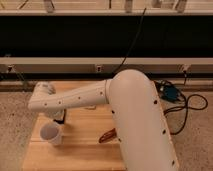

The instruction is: Place the eraser on the white sponge

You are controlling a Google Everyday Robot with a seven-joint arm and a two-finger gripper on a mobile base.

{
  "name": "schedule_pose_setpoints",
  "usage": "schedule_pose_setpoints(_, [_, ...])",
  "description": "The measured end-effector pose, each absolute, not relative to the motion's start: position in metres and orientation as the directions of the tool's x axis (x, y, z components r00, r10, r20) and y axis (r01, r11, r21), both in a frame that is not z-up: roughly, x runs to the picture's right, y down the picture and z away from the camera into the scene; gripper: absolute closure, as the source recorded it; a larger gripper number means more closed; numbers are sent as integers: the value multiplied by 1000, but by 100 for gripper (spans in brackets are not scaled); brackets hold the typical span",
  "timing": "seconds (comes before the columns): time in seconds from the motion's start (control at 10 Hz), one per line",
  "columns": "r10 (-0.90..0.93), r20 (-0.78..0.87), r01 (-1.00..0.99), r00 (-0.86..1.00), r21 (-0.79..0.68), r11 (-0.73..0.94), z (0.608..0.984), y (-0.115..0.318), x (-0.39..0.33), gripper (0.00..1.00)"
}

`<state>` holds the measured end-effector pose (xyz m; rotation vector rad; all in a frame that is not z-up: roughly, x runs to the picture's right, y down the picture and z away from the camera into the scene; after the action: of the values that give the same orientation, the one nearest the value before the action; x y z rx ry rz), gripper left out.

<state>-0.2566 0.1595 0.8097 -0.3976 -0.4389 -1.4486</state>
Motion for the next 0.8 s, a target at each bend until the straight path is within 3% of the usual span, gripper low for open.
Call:
schedule_pose_setpoints(0.5, [-794, 606, 989, -54, 143, 42, 838, 135, -268, 24])
schedule_pose_setpoints(0.8, [-775, 622, 987, -107, 160, -8, 856, 124, -272, 20])
